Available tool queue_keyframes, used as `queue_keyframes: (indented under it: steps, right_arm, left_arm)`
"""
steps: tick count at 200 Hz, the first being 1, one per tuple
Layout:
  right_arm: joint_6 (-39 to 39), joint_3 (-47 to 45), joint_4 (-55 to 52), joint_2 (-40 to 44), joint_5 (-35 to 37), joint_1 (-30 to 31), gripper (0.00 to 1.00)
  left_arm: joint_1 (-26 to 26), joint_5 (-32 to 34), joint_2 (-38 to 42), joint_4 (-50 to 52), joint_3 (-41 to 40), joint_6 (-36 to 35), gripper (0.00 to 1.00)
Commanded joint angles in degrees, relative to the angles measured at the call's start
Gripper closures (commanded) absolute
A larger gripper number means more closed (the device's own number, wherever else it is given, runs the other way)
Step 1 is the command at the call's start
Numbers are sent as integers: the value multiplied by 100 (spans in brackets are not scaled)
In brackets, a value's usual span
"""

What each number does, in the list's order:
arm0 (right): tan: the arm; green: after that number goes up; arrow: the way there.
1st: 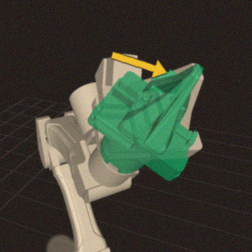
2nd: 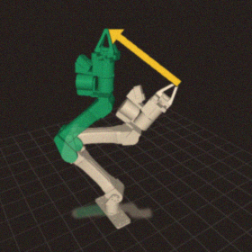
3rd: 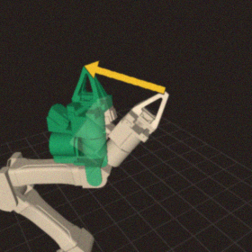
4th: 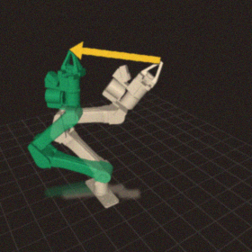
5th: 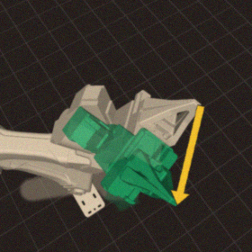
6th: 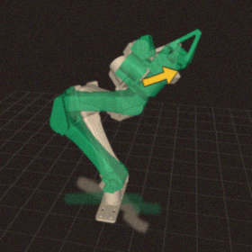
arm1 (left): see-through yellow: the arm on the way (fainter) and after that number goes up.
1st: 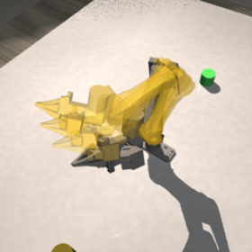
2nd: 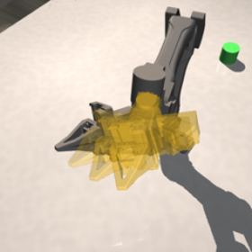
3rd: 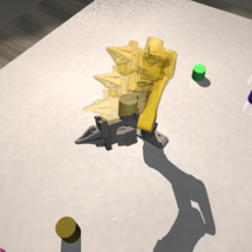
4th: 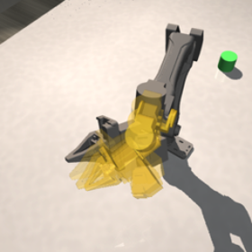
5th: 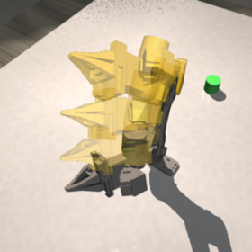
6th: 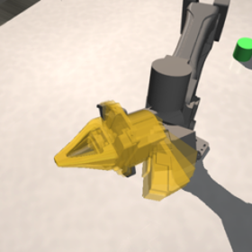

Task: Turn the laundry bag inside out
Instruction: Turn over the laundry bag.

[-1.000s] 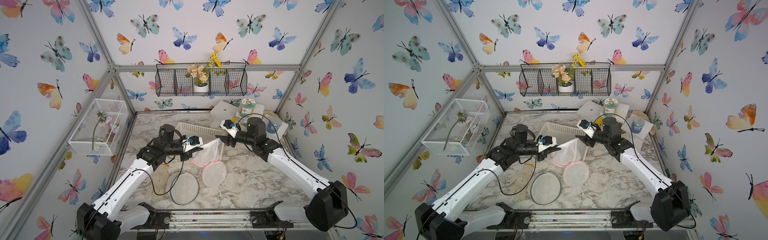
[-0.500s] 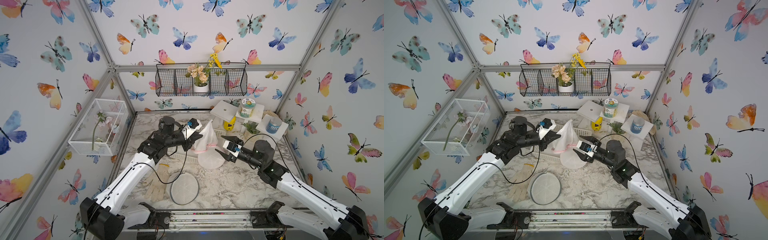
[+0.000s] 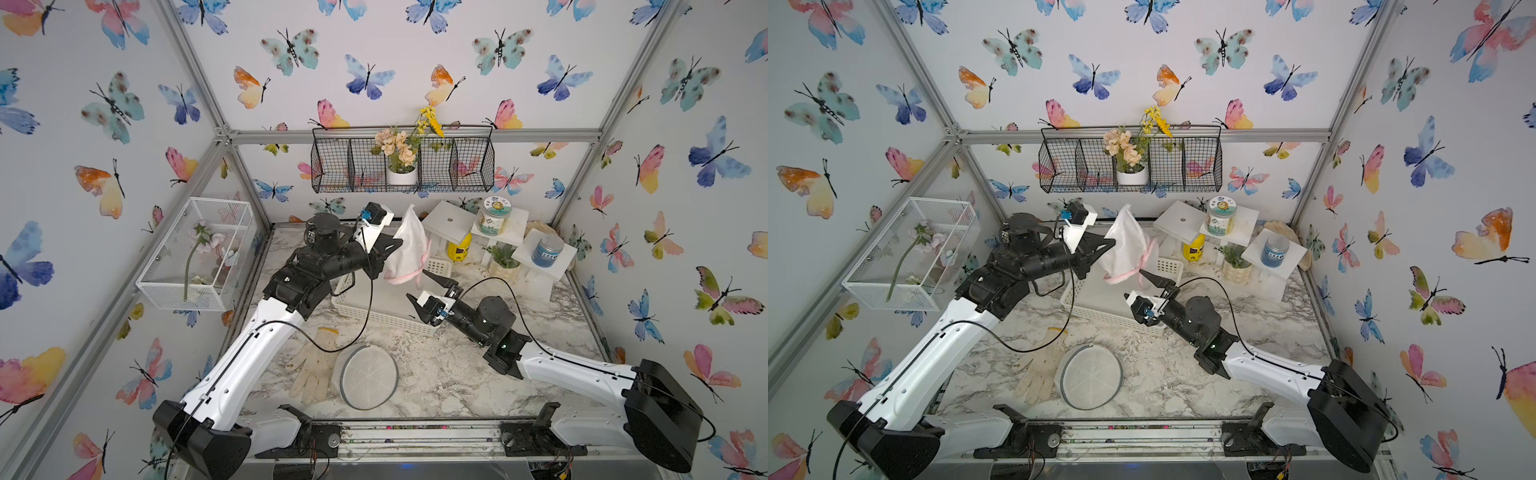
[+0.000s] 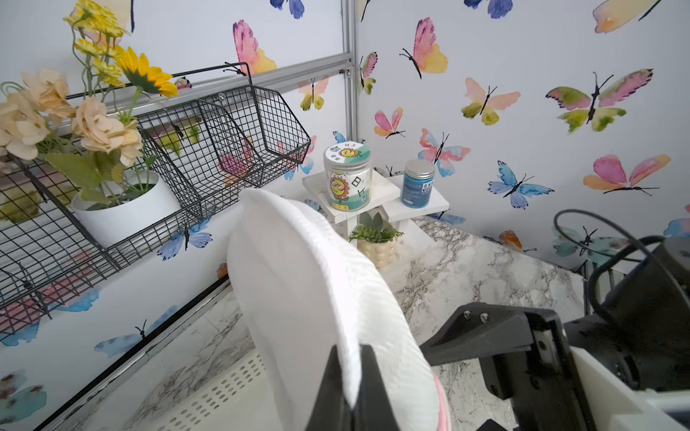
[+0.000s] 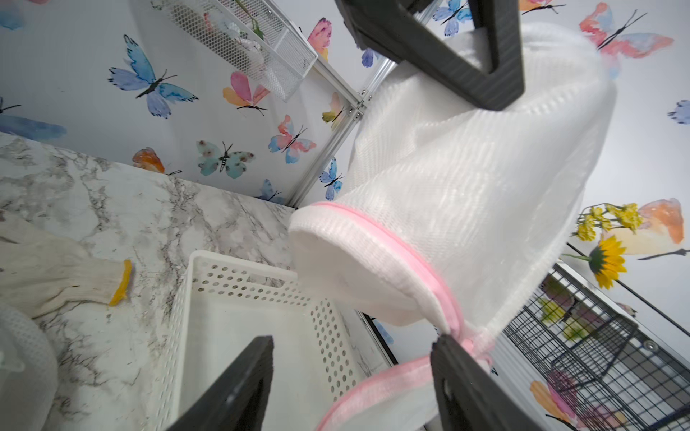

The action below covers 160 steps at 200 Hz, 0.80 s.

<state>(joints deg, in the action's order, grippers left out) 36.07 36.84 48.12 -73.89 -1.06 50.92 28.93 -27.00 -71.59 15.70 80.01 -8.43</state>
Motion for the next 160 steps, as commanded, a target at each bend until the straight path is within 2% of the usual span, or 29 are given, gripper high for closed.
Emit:
queue_keyframes:
  steps: [1,29,124,160]
  right_arm:
    - [-57,251,938,-92,726,51,30]
    - [-65,353,1145,-185,923,50,30]
    - [222,847,1360,-711,693,57,28]
    - [223,1185,1876,-1045,1376,51,28]
  left_arm:
    - [-19,236,2,70,147,193,100]
    - [-19,309,21,216,189,191,100]
    - [-18,117,-105,536,448,400,100]
    - [-11,105,-129,698,503,446,100]
